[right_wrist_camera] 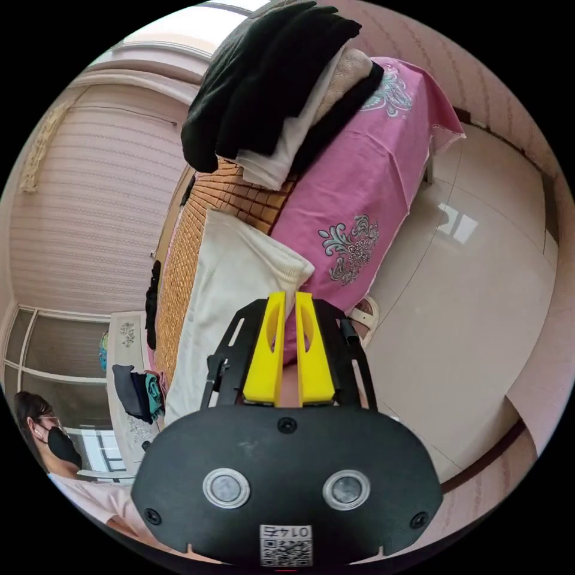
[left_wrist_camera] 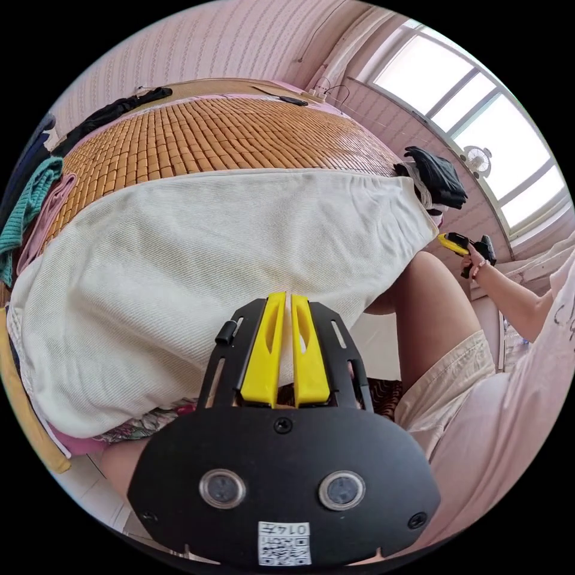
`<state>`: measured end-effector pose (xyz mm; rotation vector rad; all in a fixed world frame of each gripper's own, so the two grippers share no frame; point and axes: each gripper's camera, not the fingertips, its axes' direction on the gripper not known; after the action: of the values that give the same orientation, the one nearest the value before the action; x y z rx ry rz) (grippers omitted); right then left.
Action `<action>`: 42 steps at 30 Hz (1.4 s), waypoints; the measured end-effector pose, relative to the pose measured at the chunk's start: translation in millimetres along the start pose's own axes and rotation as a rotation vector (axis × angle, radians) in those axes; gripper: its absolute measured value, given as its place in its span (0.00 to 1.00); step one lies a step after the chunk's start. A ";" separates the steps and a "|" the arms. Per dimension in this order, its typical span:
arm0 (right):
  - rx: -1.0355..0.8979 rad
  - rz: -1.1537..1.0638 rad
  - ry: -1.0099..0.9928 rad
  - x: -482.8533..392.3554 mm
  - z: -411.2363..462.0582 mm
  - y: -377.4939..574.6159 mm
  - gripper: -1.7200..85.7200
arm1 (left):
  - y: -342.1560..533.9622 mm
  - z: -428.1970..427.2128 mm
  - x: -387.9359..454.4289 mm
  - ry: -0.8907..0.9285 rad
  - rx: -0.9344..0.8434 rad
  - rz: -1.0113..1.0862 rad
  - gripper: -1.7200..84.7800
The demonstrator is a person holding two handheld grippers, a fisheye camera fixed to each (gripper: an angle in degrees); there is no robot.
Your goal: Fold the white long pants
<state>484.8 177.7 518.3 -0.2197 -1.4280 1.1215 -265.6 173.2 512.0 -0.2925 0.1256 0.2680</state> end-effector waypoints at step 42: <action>-0.881 -1.481 0.409 -554.6 315.4 204.2 0.01 | -51.0 93.8 68.4 0.072 0.052 0.263 0.01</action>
<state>252.1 -265.2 72.8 0.0400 -1.1498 -0.7427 -178.1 170.9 603.8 -0.2333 0.2427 0.5143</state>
